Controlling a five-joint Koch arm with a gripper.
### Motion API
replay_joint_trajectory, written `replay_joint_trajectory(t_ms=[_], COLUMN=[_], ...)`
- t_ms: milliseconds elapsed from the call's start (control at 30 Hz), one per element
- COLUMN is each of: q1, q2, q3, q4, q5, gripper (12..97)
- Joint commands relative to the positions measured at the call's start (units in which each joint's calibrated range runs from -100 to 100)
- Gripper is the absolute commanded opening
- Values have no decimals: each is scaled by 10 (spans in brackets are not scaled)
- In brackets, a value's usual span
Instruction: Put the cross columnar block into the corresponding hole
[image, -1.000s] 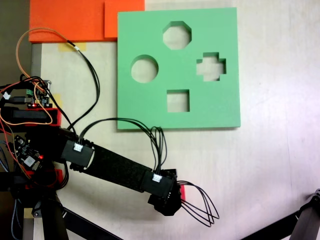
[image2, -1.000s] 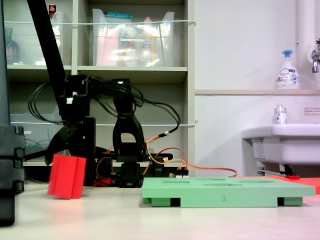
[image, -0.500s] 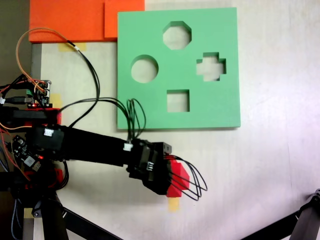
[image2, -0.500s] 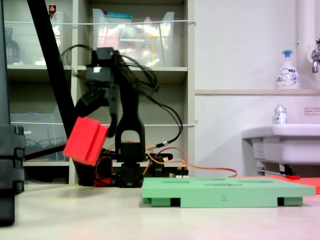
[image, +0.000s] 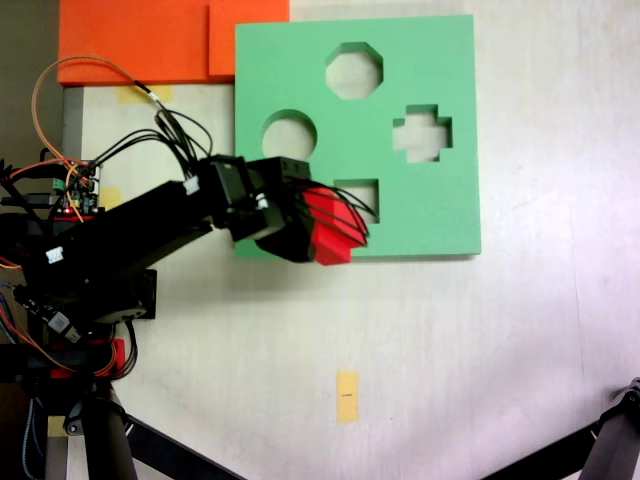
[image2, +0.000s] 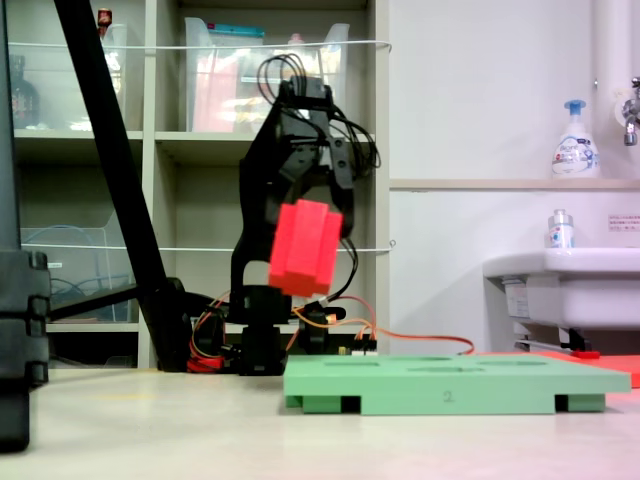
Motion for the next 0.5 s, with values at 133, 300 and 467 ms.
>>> replay_joint_trajectory(t_ms=[133, 300, 467], q1=[41, 39, 32], q2=[110, 232, 408], q3=[141, 224, 375], q4=[-18, -18, -18], q5=[33, 33, 31], gripper=[242, 244, 244])
